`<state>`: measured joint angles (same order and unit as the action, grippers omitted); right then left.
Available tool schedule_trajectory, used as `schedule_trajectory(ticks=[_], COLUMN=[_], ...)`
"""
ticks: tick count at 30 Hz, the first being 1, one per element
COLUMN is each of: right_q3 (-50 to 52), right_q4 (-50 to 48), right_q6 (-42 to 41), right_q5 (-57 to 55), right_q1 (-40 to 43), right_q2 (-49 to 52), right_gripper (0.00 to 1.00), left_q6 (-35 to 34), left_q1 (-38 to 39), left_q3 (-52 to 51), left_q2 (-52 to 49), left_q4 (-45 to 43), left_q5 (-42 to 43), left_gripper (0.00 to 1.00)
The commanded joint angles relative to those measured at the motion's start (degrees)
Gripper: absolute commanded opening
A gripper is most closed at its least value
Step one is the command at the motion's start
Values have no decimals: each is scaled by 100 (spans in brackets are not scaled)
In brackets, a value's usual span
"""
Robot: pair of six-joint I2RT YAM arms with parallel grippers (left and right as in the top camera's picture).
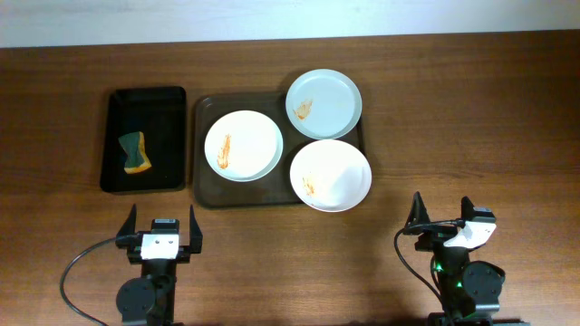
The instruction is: Clean dirty plates on tray and stack at the side
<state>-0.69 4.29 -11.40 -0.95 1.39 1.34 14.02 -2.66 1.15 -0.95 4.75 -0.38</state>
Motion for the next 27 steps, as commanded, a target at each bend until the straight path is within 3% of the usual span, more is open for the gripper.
schedule_trajectory(ticks=[1, 27], right_q3=[37, 37], right_q4=[31, 31], right_q6=[2, 2], right_q5=[15, 15], right_q1=[-37, -37], right_q2=[-28, -28], right_gripper=[98, 98], left_q6=[107, 151], left_q1=[-28, -26], left_q3=[-66, -66], left_q2=[66, 61], left_q4=[-2, -85], left_q5=[83, -153], left_gripper=[99, 99])
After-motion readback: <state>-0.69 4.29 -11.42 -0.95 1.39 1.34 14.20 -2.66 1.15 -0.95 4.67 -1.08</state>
